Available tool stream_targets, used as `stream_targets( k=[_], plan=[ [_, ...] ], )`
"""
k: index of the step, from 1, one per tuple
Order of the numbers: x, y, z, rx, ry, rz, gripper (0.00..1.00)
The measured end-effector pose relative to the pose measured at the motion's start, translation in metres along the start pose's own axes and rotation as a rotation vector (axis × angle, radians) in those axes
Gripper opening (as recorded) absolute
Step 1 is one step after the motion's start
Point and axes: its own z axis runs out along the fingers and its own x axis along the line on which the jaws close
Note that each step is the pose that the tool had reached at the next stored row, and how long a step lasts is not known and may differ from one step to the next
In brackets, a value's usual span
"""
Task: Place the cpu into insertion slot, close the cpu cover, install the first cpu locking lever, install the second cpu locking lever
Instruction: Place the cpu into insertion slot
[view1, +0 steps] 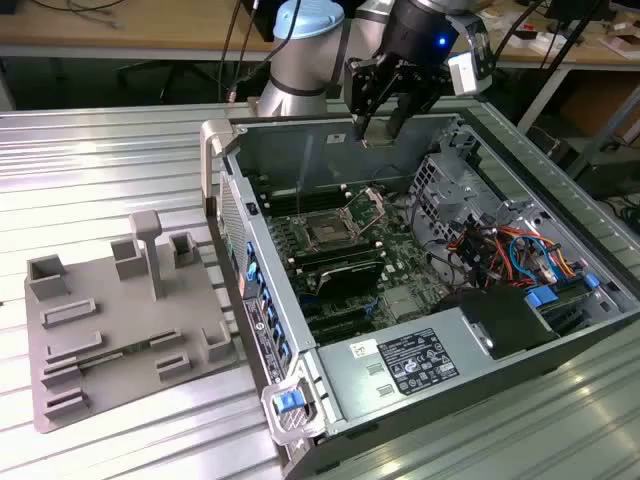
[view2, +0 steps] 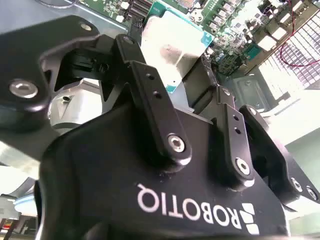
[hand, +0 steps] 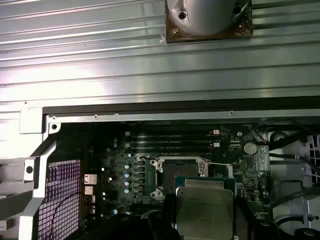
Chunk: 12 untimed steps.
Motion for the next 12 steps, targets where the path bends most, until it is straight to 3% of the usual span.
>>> stream_targets(
  k=[12],
  plan=[
    [-0.0001,-0.0009,0.0030,0.0001,0.0001,0.000,0.55]
  ],
)
